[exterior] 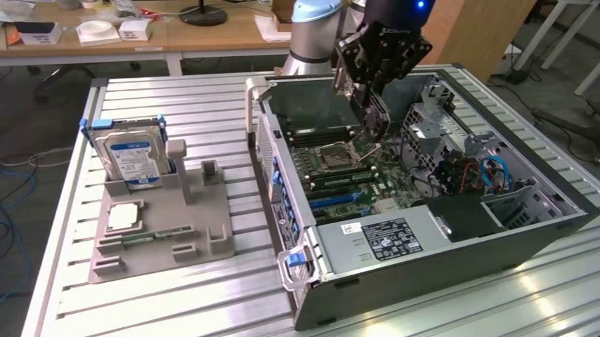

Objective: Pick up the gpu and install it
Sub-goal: 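Pick up the gpu and move the gpu toward the slot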

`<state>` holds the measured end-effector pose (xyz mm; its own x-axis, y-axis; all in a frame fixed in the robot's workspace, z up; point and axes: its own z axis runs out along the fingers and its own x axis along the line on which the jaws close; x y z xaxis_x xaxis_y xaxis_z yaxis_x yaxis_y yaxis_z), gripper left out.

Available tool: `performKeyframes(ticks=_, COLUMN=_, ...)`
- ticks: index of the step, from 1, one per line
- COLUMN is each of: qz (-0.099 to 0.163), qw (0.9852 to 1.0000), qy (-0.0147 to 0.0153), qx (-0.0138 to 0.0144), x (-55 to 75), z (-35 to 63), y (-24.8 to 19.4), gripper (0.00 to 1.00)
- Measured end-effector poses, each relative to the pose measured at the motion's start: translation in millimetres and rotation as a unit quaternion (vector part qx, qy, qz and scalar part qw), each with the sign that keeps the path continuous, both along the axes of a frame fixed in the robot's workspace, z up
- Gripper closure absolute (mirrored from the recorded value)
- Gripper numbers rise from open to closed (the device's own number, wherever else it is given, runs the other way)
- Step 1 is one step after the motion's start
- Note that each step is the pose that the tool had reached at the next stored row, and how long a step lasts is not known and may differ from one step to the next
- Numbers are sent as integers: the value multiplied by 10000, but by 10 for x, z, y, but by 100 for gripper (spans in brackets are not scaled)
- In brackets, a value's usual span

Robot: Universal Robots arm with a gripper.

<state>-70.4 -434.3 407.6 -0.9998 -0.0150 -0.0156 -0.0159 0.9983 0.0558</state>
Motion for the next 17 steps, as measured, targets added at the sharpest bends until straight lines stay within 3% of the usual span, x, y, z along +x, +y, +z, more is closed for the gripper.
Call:
performKeyframes(ticks=6, qz=179, qw=9998, qy=1, qx=6, x=85, z=-2, y=-1, gripper=74)
performKeyframes(ticks=13, qz=169, qw=9999, qy=1, qx=6, x=94, z=-2, y=-1, gripper=74)
performKeyframes(ticks=17, qz=35, qw=10000, qy=0, qx=7, x=102, z=-8, y=-1, gripper=74)
